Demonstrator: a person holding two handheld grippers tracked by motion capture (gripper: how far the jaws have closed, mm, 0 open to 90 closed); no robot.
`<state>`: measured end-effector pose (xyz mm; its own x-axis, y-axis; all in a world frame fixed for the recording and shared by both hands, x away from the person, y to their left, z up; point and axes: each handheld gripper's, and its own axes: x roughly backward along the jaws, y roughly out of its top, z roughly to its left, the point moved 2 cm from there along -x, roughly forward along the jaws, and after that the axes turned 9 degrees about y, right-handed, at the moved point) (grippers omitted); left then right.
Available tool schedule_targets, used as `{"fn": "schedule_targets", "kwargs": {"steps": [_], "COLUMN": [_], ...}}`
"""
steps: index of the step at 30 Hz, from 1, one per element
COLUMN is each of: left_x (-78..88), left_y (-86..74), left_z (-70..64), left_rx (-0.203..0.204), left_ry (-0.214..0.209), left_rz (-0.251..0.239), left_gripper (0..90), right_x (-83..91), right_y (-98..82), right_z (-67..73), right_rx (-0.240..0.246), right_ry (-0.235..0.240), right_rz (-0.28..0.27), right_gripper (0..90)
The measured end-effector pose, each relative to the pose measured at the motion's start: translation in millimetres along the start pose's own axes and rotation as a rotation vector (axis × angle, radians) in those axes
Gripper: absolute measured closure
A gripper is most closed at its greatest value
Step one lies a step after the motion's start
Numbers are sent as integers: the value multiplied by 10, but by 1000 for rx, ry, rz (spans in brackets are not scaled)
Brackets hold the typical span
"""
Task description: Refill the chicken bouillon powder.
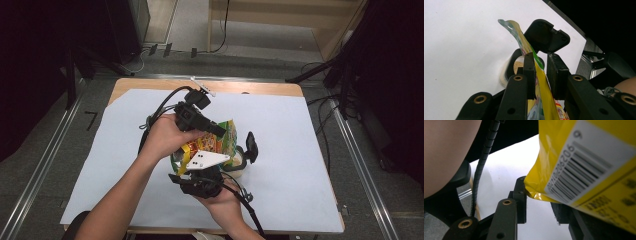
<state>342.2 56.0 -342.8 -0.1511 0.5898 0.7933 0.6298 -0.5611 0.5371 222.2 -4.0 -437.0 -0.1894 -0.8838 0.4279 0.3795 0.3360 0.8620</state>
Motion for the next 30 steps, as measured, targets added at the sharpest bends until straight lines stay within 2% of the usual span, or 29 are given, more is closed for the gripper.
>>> {"fn": "schedule_targets", "kwargs": {"steps": [5, 30], "left_x": [-7, -24], "left_y": [-3, -6], "left_z": [-6, -3], "left_rx": [-3, 3], "left_ry": [4, -5], "left_rz": [3, 17], "left_gripper": [779, 778], "right_x": [-16, -15], "right_y": [-9, -18], "right_z": [-9, -8], "right_rx": [-18, -5], "right_ry": [8, -2], "right_rz": [5, 8], "right_gripper": [701, 701]}}
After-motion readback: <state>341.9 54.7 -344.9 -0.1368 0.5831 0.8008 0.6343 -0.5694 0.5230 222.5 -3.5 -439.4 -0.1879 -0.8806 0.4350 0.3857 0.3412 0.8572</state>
